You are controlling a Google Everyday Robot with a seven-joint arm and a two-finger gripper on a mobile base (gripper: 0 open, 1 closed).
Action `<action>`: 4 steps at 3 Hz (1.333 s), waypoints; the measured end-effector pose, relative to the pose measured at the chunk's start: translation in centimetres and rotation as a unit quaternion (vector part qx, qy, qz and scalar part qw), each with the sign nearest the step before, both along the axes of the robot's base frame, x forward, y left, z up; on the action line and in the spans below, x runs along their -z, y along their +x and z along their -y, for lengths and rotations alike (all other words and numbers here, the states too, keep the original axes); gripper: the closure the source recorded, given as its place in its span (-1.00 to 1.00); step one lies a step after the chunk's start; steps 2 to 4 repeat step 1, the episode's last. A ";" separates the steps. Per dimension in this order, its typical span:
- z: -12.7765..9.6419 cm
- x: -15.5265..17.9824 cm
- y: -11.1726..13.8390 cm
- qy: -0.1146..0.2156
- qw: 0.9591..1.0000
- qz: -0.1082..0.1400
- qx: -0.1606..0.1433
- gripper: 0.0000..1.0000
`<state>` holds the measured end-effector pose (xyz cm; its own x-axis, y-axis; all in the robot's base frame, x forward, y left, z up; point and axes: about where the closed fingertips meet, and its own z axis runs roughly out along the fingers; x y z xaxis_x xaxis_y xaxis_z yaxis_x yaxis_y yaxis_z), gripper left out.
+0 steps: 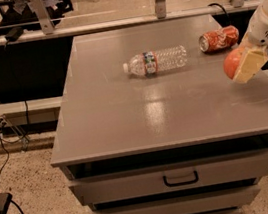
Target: Pick apple
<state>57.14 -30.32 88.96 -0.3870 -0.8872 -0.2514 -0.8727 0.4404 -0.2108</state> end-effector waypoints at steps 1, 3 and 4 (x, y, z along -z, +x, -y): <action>-0.1 0.0 0.1 0.001 1.000 0.001 -0.001 1.00; -0.1 0.0 0.1 0.001 1.000 0.001 -0.001 1.00; -0.1 0.0 0.1 0.001 1.000 0.001 -0.001 1.00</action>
Offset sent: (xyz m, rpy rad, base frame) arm 0.0000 0.0000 0.0000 0.0000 0.0000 0.0000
